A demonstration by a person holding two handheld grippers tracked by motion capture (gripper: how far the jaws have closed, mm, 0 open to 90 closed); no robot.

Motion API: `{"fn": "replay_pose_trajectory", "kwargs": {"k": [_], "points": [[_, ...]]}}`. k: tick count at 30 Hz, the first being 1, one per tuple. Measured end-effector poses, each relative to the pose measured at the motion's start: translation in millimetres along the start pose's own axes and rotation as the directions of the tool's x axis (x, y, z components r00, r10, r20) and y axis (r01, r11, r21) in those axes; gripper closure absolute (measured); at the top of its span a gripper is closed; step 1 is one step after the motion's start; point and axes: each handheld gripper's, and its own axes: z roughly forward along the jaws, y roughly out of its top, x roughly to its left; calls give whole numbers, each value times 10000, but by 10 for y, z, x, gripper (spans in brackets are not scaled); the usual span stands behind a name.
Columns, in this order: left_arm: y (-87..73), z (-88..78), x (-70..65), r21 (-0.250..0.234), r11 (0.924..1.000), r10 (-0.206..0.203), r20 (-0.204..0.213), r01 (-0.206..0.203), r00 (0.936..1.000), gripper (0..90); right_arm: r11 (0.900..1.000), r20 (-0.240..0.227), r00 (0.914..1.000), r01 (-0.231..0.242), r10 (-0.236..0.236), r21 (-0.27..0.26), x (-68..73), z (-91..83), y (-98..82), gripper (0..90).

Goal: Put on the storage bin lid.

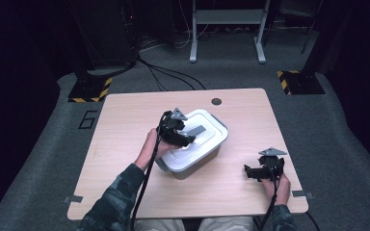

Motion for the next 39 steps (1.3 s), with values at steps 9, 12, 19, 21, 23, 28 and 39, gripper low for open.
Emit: {"fn": "replay_pose_trajectory", "kwargs": {"k": [9,12,19,21,23,28,39], "points": [[-79,-199,81,-445,9982,-409,-339,394,9986,142,10000,2,10000,-5,5,-2,0,0,0,0],[-136,-272,124,-560,9965,-636,-392,613,9972,136,10000,4,10000,-9,9,-1,0,0,0,0],[-259,-405,219,-734,9943,-828,-788,771,9934,111,10000,2,10000,-10,10,0,1,0,0,0],[-338,-446,270,-704,9927,-1041,-977,975,9898,95,10000,5,10000,-13,13,-1,1,0,0,0],[-395,-470,303,-695,9920,-1126,-1097,1054,9876,88,10000,9,10000,-15,15,-10,1,1,0,0],[-548,-549,383,-812,9872,-1475,-1378,1373,9794,58,10000,6,10000,-11,11,-4,1,1,0,0],[-985,-795,632,-922,9679,-2482,-2069,2337,9464,40,10000,9,10000,-16,16,-10,1,1,0,0]]}}
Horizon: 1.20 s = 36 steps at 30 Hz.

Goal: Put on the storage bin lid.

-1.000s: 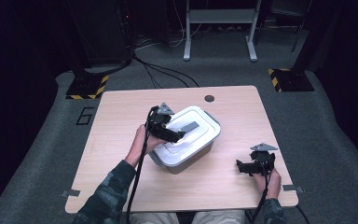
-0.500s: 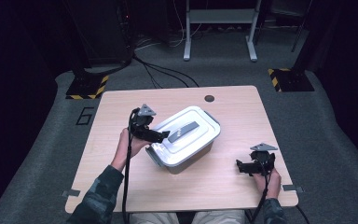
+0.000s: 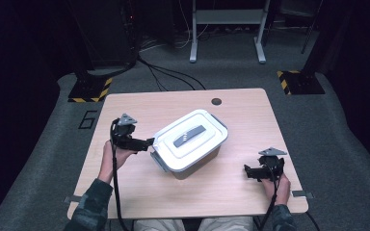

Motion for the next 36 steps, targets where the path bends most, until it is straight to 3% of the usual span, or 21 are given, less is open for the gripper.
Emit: {"fn": "replay_pose_trajectory", "kwargs": {"k": [6,9,20,28,29,33,36], "points": [[-203,-36,156,140,9990,-428,-356,434,9984,33,10000,0,10000,4,-4,-3,0,0,0,0],[-374,-77,267,-5,9962,-866,-770,868,9933,34,10000,0,10000,1,-1,-2,0,0,0,0],[-850,-12,476,284,9824,-1787,-1408,1844,9738,24,10000,3,10000,2,-2,-3,0,0,0,0],[-1147,87,546,620,9743,-2028,-1779,2166,9629,16,10000,2,10000,4,-4,-4,0,0,0,0],[-1214,102,565,549,9717,-2158,-1902,2298,9577,12,10000,2,10000,2,-2,-4,0,0,0,0],[-1332,131,593,524,9708,-2185,-2106,2342,9528,0,10000,4,10000,5,-5,-3,0,0,0,0],[-1426,172,603,598,9694,-2213,-2090,2383,9525,0,10000,9,10000,1,-1,-9,1,0,0,0]]}}
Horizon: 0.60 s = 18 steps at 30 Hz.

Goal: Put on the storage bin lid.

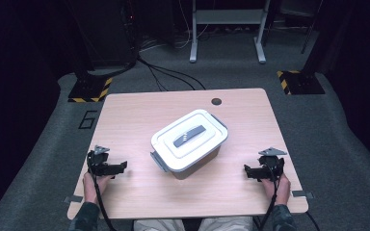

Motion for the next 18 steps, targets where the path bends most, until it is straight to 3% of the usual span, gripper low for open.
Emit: {"fn": "replay_pose_trajectory", "kwargs": {"k": [2,5,18], "points": [[-56,40,-2,104,9999,64,-91,-63,9999,0,10000,-1,10000,-3,3,4,0,0,0,0],[-122,55,-33,-233,9994,240,-415,-250,9989,0,10000,22,10000,0,0,-3,1,0,0,0],[-122,56,-50,-233,9997,107,-511,-119,9986,0,10000,33,10000,33,-33,36,-1,4,5,0]]}}
